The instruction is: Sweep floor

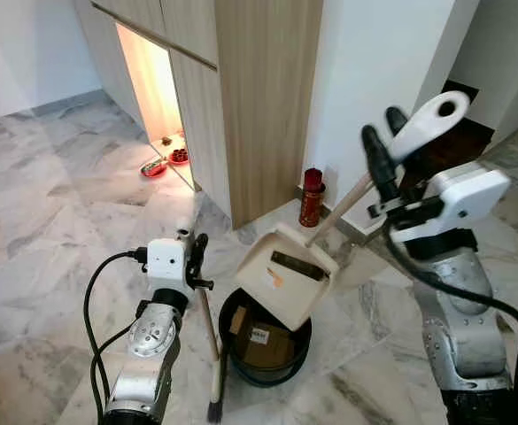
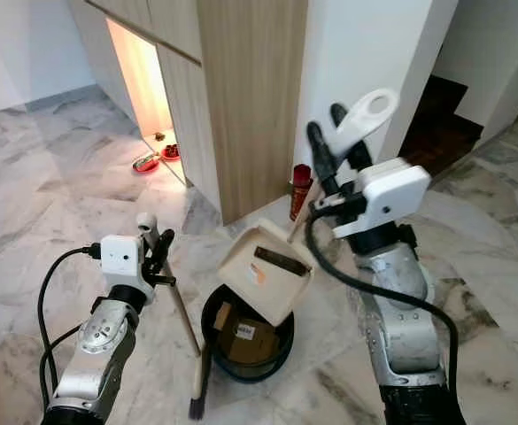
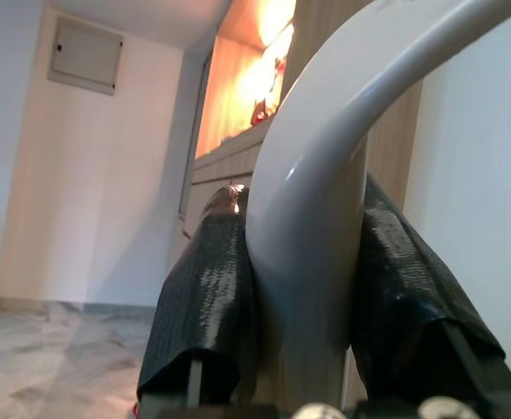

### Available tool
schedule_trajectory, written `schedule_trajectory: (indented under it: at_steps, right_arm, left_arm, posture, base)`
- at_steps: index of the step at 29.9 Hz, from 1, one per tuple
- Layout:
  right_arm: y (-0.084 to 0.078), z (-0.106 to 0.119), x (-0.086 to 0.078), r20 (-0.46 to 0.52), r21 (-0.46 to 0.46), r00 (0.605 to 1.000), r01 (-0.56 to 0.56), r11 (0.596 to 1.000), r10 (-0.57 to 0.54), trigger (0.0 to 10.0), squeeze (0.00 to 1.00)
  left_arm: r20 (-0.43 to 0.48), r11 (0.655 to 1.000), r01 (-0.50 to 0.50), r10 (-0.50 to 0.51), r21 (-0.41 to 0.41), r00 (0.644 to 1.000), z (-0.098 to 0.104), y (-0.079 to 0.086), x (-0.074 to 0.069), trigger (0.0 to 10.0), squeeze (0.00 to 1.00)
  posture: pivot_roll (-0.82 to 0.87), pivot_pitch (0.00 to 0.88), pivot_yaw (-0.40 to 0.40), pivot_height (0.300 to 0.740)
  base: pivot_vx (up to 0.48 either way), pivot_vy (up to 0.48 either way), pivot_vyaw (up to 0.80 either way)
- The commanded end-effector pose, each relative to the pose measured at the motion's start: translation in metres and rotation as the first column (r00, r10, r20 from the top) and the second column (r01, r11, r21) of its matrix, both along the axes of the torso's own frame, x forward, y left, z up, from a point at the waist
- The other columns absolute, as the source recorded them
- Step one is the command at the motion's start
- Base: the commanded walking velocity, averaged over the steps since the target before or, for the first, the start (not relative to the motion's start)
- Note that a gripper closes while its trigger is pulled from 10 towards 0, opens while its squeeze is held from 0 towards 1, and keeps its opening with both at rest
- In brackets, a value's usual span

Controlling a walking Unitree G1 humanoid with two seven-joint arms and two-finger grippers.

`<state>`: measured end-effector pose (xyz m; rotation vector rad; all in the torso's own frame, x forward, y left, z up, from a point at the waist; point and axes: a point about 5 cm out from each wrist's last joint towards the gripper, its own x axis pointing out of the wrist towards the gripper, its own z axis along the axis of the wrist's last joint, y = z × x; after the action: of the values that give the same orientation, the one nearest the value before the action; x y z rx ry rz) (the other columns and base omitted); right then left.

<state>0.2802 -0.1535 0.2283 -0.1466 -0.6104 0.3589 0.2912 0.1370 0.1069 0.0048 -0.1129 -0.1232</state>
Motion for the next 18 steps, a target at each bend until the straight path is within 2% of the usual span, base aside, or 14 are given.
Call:
schedule_trajectory:
  at_steps: [1,9,13,18]
  right_arm:
    - [0.002,0.017,-0.006,0.099,0.001,0.995,-0.012,1.0,0.012,10.0,0.0]
    - [0.003,0.019,-0.007,0.13,-0.005,0.991,-0.005,1.0,0.005,10.0,0.0]
    - [0.012,0.018,-0.009,0.15,-0.039,0.988,-0.022,0.999,0.028,10.0,0.0]
    - [0.013,0.017,-0.009,0.149,-0.031,0.989,-0.014,0.999,0.018,10.0,0.0]
  left_arm:
    - [0.067,1.0,0.009,-0.009,-0.001,0.998,0.012,-0.002,0.002,10.0,0.0]
    - [0.069,1.0,0.01,-0.009,-0.003,0.998,0.013,-0.002,0.002,10.0,0.0]
    - [0.07,1.0,0.008,-0.008,-0.003,0.998,0.012,-0.002,0.002,10.0,0.0]
    - [0.07,1.0,0.005,-0.004,-0.004,0.998,0.013,-0.001,0.001,10.0,0.0]
  posture:
    - [-0.04,0.0,0.015,0.74]
    - [-0.04,0.0,0.014,0.74]
    - [-0.04,0.0,0.013,0.74]
    - [-0.04,0.0,0.012,0.74]
  base:
    - [0.0,0.0,0.0]
    - [0.0,0.0,0.0]
    - [0.0,0.0,0.0]
    - [0.0,0.0,0.0]
